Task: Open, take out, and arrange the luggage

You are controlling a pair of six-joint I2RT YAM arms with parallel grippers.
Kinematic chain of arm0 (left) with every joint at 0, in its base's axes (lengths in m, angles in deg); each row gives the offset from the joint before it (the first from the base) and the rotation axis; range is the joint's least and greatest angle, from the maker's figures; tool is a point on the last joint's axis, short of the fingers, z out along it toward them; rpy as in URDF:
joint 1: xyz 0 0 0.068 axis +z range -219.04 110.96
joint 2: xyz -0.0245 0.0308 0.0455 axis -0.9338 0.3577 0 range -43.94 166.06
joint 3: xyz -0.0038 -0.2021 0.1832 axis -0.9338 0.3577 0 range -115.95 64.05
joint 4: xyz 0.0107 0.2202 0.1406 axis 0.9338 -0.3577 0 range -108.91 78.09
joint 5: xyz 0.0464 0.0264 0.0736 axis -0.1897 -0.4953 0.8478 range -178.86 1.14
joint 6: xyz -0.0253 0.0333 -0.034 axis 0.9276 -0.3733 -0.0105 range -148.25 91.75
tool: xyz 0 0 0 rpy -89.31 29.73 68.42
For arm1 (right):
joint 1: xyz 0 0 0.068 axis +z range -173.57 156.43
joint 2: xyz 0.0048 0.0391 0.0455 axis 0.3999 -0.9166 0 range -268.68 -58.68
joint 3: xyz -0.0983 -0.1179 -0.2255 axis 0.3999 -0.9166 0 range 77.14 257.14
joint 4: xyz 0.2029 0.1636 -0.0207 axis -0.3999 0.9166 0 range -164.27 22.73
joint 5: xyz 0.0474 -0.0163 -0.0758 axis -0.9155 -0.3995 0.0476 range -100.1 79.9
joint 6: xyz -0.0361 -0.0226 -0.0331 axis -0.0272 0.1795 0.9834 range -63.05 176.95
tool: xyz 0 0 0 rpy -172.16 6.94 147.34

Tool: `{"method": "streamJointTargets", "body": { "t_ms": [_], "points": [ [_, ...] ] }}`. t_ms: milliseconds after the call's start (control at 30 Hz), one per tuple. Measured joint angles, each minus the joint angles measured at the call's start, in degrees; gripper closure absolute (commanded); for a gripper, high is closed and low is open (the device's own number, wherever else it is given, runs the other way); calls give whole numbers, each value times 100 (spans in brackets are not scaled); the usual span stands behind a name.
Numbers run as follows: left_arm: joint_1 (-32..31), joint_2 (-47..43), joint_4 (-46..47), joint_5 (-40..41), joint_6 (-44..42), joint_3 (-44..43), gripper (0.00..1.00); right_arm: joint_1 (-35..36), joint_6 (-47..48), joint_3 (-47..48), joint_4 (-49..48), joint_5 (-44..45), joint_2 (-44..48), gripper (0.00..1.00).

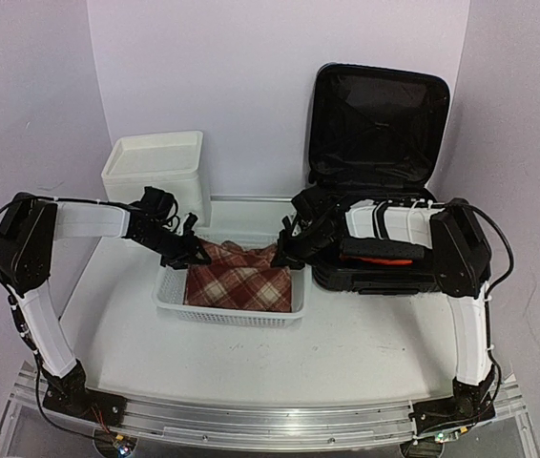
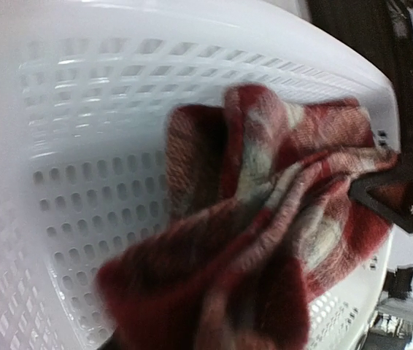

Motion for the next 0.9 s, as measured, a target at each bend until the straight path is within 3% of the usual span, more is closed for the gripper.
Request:
{"method": "streamJointTargets", "body": {
  "t_ms": [67,433,567,700,900],
  "points": [
    [-92,-15,-59,367,-52,-7,54,15,118,57,278,208,-20,93],
    [-479,-476,-514,1996,-295,-9,48,197,752,903,1480,966,-144,35],
    [-544,-758,-776,2444,-400,-48,47,243,1069,1161,1902,1394,-142,22],
    [-619,-1025,-1106,2653,-470,-153,48,304,1550,1292,2308,1733,-57,20],
    [-678,-1246,-1314,2155,-553,-485,52,409,1969,1314,2949,1808,225,43]
  ]
}}
